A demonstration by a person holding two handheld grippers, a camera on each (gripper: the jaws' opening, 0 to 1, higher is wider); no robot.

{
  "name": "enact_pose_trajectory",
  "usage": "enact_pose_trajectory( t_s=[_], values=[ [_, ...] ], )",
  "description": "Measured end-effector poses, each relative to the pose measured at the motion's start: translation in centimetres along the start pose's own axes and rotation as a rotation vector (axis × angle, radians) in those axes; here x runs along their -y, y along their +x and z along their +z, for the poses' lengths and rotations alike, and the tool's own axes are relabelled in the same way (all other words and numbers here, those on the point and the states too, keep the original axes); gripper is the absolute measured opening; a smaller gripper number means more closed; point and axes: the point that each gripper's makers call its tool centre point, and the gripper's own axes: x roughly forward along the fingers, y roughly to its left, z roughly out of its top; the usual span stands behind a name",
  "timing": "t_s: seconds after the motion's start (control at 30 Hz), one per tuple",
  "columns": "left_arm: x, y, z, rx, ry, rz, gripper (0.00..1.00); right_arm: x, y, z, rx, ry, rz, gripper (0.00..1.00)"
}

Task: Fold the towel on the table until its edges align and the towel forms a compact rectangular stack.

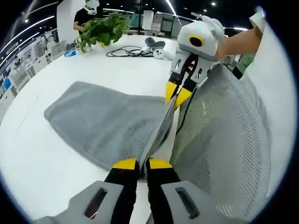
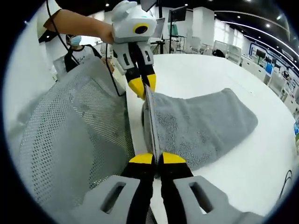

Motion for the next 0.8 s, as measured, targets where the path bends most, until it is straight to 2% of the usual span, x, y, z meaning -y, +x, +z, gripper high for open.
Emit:
enact_pose_trajectory(
  t_s=[0.2,0.4,0.5,0.8],
  values=[
    [-0.1,-2.5,2.4,0.069,-0.013,0.017,0.07,0.0,-1.9,2.1,0.058,0.022,-0.003,0.02],
    [-0.3,-4.3,4.3,0.109,-0.014,0.023,0.07,0.6,-3.7,4.2,0.105,0.036,-0.011,0.02],
    [-1.0,-4.8,5.1,0.125,-0.011,0.034,0.07,1.6,-4.5,5.4,0.128,0.043,-0.036,0.02],
    [-4.4,-5.3,7.7,0.171,-0.030,0.082,0.07,5.6,-5.5,7.6,0.171,0.078,-0.120,0.02]
  ],
)
